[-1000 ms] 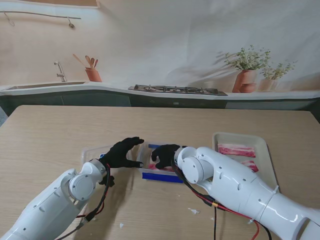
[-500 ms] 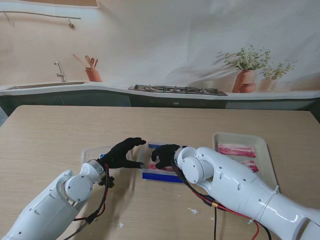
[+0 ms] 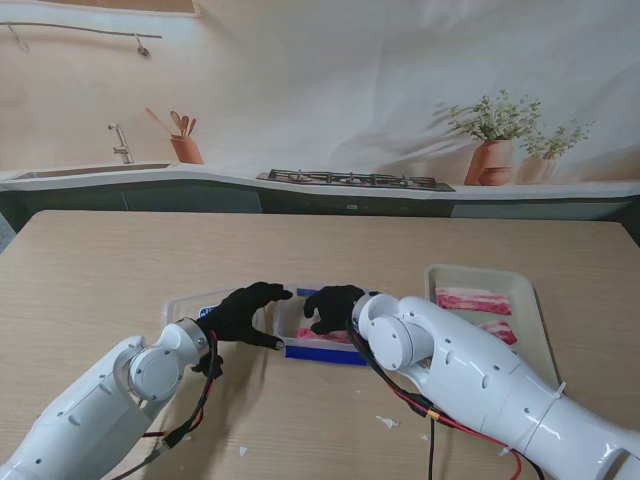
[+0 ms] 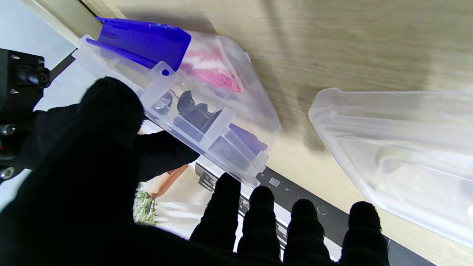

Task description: Separate the bacon slices onto the tray

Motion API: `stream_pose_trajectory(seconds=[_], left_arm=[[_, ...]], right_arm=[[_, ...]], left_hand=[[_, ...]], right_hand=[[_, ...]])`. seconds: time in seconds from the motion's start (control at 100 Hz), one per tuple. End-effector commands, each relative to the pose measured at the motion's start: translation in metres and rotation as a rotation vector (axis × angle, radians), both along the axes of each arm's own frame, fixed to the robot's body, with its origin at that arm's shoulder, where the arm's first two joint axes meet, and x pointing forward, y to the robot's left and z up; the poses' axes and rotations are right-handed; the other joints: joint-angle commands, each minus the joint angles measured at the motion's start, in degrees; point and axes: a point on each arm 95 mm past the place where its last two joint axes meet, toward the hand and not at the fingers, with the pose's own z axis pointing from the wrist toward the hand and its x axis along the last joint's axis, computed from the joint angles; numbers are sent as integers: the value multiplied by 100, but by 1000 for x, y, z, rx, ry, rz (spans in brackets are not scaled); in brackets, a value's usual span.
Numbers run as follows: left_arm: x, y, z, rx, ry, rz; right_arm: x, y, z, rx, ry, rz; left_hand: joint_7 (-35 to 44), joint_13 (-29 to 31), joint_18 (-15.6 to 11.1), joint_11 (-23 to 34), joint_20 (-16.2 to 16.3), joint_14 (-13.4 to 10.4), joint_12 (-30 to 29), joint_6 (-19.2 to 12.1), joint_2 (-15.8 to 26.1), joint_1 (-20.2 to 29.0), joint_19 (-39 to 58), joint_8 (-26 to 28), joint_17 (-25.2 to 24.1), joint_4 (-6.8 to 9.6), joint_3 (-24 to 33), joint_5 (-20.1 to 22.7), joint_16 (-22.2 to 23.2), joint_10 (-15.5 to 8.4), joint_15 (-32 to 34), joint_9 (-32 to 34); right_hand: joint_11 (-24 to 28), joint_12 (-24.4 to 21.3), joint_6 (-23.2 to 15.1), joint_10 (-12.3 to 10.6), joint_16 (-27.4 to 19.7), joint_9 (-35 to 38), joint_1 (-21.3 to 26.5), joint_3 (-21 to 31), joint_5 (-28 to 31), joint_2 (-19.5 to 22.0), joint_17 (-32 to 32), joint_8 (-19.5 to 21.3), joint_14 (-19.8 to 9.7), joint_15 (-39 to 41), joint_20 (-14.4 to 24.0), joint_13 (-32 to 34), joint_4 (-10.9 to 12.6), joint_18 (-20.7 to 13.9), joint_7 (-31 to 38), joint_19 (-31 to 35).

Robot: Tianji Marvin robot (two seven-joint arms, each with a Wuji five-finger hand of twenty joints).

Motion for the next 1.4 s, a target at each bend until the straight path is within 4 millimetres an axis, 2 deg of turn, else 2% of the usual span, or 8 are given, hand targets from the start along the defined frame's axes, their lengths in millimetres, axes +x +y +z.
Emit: stream_pose_trajectory(seconds=[0.0,0.35,0.49,0.65,0.9,1.03,1.18,1.39], left_arm=[[0,-2,-2,7,14,-2],[0,-4,-4,28,20,-1],[0,-4,-4,30,21,-1],[0,-5,-4,39,19,-5],[0,-5,-3,37,20,-3],[0,-5,-3,36,20,-2],[-1,-5,-3,37,21,-1],[0,-5,-2,36,21,-1]], right_arm=[[-7,3,-2,-4,14,18],[-14,5,-8,-77,12,12],[-16,7,-9,-80,49,-4],[-16,9,-6,-44,74,-27],[-14,8,-1,0,69,-53],[-14,9,1,21,63,-68],[-13,8,3,14,63,-65],[-12,8,6,8,74,-71]], left_hand=[[-53,-101,66,-13,-61,-139,-86,-143,-93,-80,-203,39,-9,126,62,28,48,-173,13,-12],[-32,-103,45,5,-68,-152,-74,-118,26,-20,-202,50,-11,147,81,37,56,-182,17,-10],[-25,-103,37,11,-68,-156,-71,-108,24,3,-202,54,-15,156,87,44,57,-182,16,-7],[-26,-104,36,9,-69,-152,-71,-92,42,4,-204,54,-21,163,88,42,59,-192,15,-11],[-37,-111,41,2,-70,-143,-75,-77,60,0,-208,48,-41,170,64,35,57,-192,4,-10],[-45,-111,39,-1,-70,-150,-77,-75,70,0,-208,45,-47,174,47,30,56,-198,0,-10],[-54,-111,37,-6,-68,-145,-79,-59,77,0,-209,40,-55,176,31,27,56,-197,-4,-13],[-63,-111,40,-6,-67,-147,-80,-54,83,7,-210,35,-61,179,17,23,58,-194,-7,-10]], right_hand=[[-163,-146,-108,-21,-88,-129,-11,-105,-67,153,-142,80,115,-100,-69,-152,214,11,-28,-103],[-676,-566,77,151,-469,-435,-38,-203,-156,220,-290,97,158,-946,-94,-639,229,3,-149,-310],[-746,-614,171,242,-524,-309,-68,-271,-166,243,-311,92,214,-1039,-102,-539,231,53,-186,-355],[-442,-502,116,196,-381,401,-66,-296,135,259,-182,106,255,-641,-57,230,240,194,-108,-292],[224,-116,130,128,-145,603,-15,-181,304,213,103,89,287,-17,34,845,241,196,-59,-90],[427,73,181,125,-32,841,33,3,459,46,346,85,285,301,118,1174,232,211,5,184],[716,496,195,64,303,908,-20,224,490,-138,455,44,211,943,152,1290,171,213,41,428],[992,973,194,3,675,1059,-21,256,669,-129,461,41,138,1616,247,1360,153,277,151,636]])
